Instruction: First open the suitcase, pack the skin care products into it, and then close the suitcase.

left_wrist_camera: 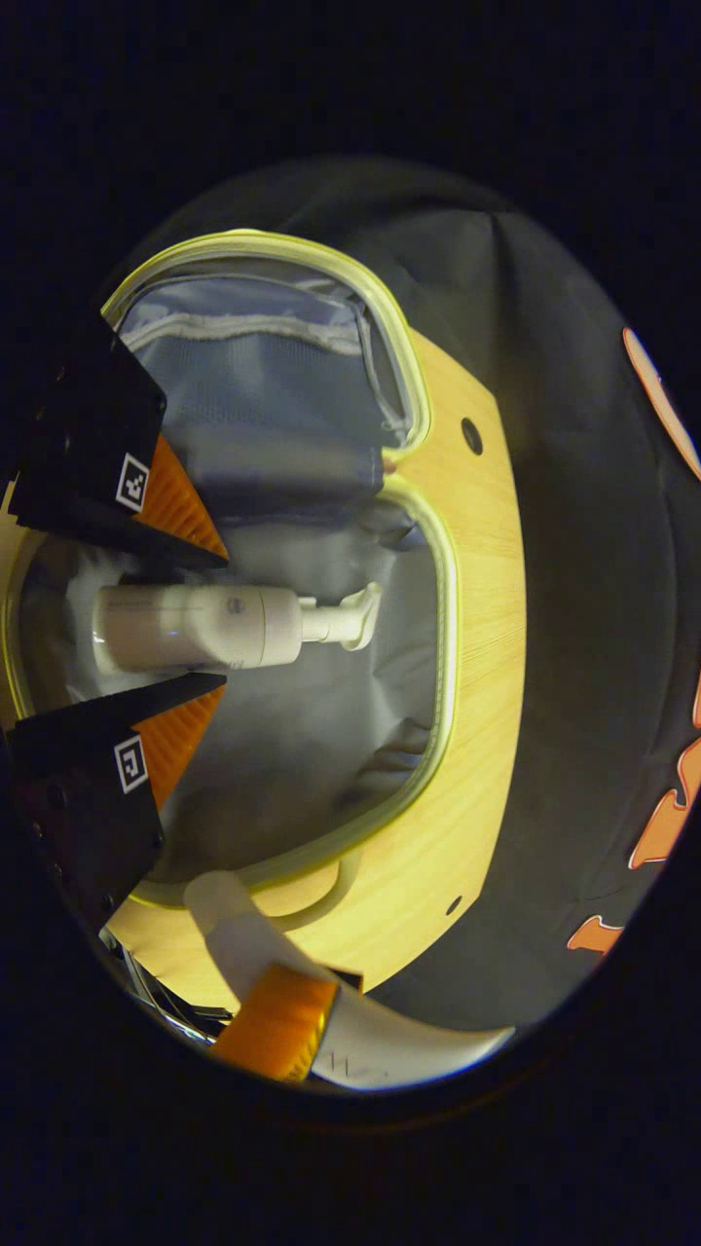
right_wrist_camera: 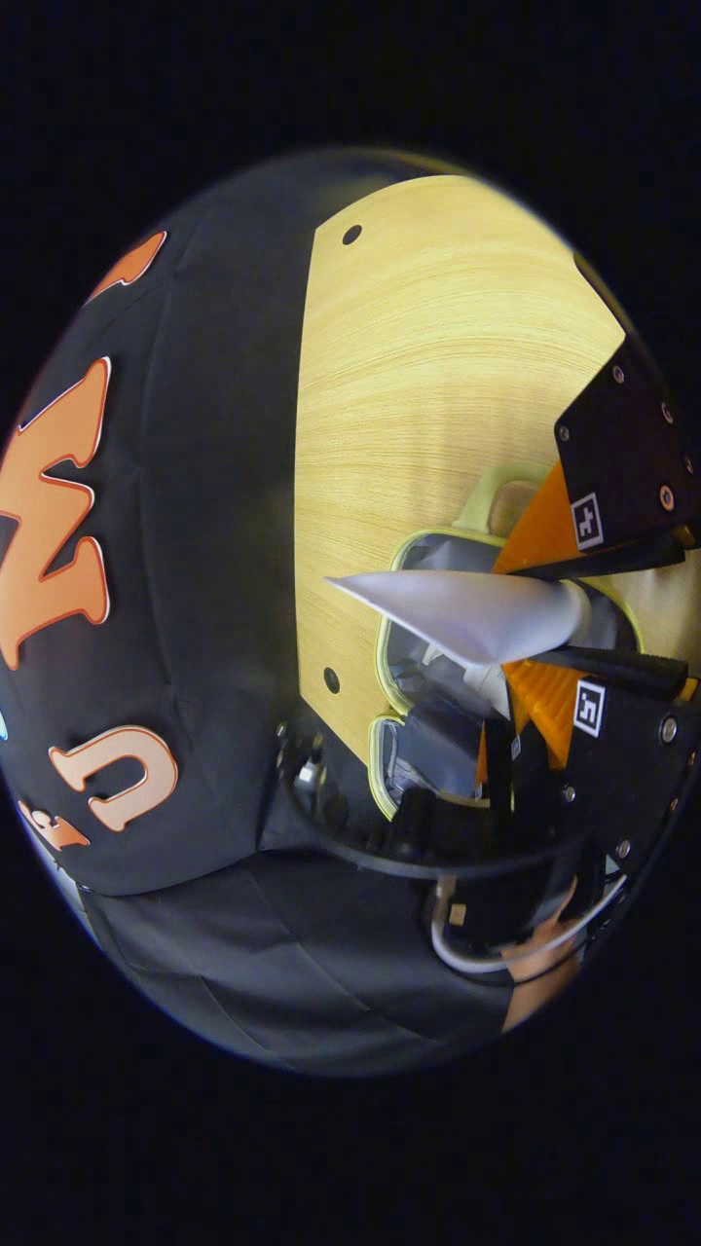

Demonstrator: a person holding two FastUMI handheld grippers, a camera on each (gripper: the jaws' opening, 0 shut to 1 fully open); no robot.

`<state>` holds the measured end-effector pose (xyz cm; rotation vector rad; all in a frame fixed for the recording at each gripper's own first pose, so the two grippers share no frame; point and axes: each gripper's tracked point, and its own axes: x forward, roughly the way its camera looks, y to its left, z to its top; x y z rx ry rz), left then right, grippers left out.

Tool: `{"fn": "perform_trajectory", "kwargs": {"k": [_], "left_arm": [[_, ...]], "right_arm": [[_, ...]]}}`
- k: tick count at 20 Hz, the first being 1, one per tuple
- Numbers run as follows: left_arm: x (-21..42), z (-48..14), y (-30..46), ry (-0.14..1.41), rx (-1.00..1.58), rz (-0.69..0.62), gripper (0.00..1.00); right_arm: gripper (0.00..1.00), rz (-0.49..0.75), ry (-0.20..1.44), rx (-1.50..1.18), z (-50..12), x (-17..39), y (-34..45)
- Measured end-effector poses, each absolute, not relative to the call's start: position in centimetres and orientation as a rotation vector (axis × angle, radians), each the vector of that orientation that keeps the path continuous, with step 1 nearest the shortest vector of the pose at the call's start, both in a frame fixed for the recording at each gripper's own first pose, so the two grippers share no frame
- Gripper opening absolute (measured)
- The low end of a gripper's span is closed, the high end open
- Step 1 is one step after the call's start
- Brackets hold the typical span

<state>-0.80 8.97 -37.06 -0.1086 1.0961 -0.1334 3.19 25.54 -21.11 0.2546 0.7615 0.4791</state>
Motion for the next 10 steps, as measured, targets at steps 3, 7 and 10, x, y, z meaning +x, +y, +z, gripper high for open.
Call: {"fn": "perform_trajectory", "kwargs": {"k": [3, 7, 10], "left_arm": [[-0.4, -33.1, 12.4, 0.974, -0.107, -0.068, 0.74], [-0.9, -28.8, 19.9, 0.842, -0.098, 0.094, 0.81], [-2.7, -27.4, 26.2, 0.826, -0.128, 0.223, 0.81]], "right_arm": [[0.35, 0.509, 0.798, 0.254, -22.0, 3.3, 27.1], [0.35, 0.533, 0.914, 0.251, -24.9, 2.6, 28.7], [0.35, 0.531, 1.013, 0.253, -26.1, 1.9, 28.9]]}}
